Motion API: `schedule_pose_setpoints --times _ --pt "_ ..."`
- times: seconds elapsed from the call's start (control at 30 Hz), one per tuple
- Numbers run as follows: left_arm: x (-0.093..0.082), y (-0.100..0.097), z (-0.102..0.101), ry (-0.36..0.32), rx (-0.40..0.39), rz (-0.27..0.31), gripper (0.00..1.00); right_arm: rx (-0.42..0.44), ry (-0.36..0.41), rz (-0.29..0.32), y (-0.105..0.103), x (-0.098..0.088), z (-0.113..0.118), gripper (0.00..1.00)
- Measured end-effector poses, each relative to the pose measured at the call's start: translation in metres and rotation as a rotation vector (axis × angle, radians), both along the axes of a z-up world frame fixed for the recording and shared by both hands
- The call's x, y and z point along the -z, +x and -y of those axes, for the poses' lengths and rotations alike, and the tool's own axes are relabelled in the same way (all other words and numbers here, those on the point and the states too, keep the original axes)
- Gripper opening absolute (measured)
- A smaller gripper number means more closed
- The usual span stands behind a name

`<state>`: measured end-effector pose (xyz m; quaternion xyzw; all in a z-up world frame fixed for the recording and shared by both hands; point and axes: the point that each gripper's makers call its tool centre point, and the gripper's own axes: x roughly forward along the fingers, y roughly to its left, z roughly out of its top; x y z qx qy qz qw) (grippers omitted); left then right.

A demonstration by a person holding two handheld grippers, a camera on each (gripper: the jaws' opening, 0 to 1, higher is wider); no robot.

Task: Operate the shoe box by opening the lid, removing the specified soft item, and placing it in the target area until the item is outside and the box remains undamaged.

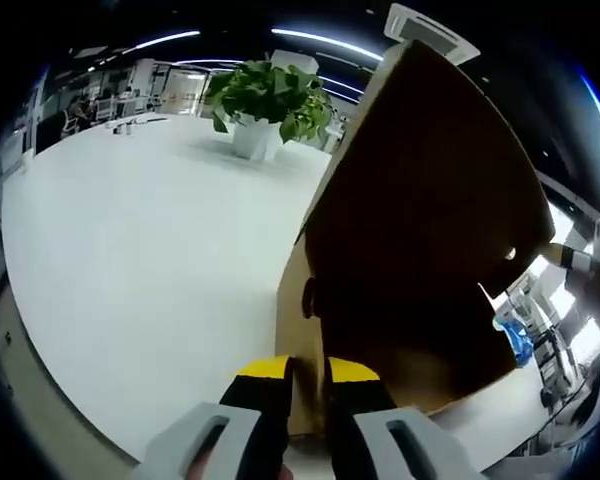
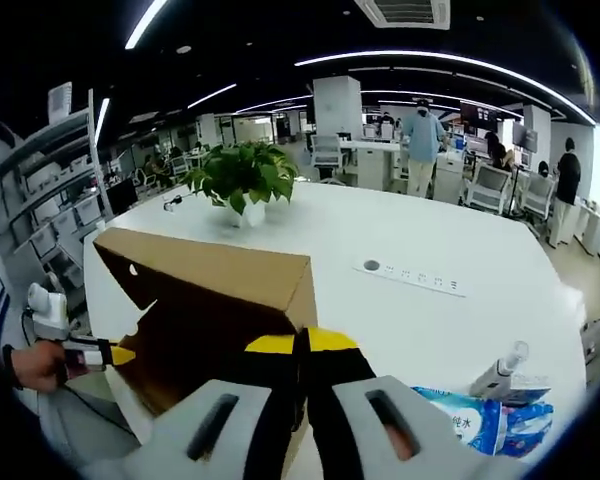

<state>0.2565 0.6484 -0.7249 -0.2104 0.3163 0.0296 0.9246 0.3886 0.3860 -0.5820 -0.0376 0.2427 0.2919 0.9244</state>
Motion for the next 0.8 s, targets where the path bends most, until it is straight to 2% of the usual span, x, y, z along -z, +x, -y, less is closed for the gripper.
schedule_pose_setpoints --times 0.8 --pt "0.001 0.002 -0.001 -0.026 -0.007 0.006 0.12 0.040 0.028 -0.041 -0.030 0.031 0.011 0.00"
